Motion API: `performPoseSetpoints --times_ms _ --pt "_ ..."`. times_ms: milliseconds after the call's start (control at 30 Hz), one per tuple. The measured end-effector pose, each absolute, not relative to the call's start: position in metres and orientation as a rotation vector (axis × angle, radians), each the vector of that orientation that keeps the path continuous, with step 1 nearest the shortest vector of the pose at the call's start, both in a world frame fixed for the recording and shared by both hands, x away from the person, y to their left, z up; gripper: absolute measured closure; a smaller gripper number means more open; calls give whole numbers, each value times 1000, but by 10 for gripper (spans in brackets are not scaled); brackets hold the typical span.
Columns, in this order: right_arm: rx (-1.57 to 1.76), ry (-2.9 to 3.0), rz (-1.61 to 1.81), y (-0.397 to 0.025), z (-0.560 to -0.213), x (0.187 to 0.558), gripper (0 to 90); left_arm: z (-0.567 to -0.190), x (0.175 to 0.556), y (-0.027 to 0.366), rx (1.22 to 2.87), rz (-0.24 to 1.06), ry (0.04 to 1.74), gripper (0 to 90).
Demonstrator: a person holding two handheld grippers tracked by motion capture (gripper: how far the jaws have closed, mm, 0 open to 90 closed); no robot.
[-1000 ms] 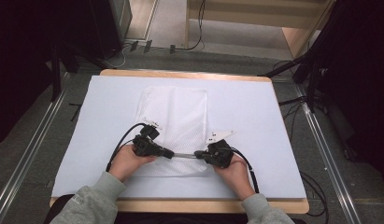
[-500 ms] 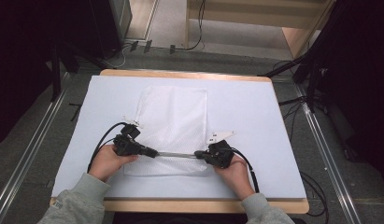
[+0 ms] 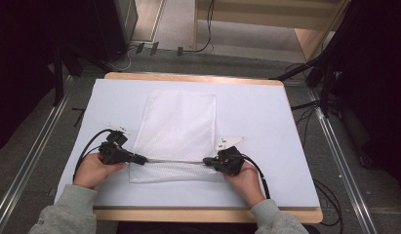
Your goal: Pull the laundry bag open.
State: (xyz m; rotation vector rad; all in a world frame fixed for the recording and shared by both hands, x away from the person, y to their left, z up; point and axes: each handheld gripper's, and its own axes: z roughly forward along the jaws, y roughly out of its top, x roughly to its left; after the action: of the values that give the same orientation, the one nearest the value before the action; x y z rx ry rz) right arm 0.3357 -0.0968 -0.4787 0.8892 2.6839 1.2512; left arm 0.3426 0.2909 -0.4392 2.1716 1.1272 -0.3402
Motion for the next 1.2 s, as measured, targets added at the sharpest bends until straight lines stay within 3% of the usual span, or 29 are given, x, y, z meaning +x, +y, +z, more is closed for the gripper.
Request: performPoseSetpoints --times_ms 433,867,1200 --pt "870 2690 1250 -97 -479 336 900 -436 335 340 2118 -271 1224 883" --pt "969 2730 1234 -98 -474 342 900 -435 330 336 2100 -239 1160 866" --pt "1019 2701 1239 -108 -468 344 874 -433 334 330 2084 -211 1103 677"
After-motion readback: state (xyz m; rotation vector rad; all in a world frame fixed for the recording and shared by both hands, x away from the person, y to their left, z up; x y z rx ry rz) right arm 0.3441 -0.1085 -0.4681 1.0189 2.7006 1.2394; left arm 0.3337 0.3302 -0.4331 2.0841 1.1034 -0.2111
